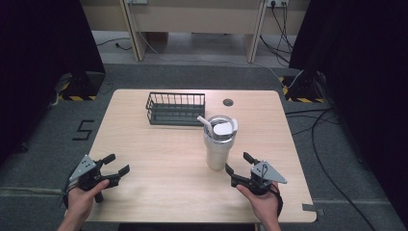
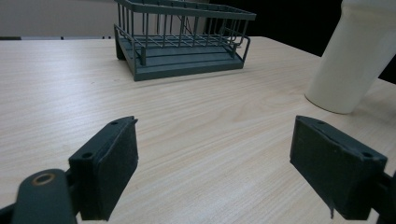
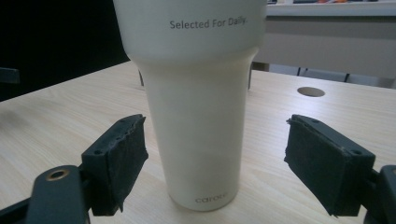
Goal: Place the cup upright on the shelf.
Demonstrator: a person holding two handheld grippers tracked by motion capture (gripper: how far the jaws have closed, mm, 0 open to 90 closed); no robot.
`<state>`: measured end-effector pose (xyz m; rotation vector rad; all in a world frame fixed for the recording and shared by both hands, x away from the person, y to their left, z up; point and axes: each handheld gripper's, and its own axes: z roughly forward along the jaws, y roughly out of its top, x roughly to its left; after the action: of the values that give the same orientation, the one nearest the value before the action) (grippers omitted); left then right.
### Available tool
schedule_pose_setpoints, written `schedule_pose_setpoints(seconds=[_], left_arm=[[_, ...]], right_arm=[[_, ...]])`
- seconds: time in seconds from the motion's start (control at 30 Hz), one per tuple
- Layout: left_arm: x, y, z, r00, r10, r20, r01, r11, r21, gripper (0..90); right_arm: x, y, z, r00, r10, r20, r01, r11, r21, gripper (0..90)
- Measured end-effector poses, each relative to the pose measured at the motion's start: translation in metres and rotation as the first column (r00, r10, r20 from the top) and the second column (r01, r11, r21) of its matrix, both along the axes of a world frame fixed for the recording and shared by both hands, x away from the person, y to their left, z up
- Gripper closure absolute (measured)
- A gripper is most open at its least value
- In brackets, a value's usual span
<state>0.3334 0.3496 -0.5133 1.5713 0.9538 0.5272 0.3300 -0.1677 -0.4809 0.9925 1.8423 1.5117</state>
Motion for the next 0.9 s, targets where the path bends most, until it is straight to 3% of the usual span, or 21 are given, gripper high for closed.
schedule_pose_setpoints(seconds=[0.33, 0.9], left_arm=[[0.000, 0.001, -0.001, 0.9999, 0.002, -0.011, -0.002, 1.0000, -0.004, 14.6], [0.000, 0.001, -0.001, 0.9999, 0.001, -0.016, -0.001, 0.9999, -0.014, 14.5]], right_arm=[[0.022, 0.018, -0.001, 0.9988, 0.048, -0.014, -0.048, 0.998, -0.028, 18.3], [0.053, 0.040, -0.004, 0.9981, 0.056, -0.024, -0.057, 0.998, -0.038, 10.9]])
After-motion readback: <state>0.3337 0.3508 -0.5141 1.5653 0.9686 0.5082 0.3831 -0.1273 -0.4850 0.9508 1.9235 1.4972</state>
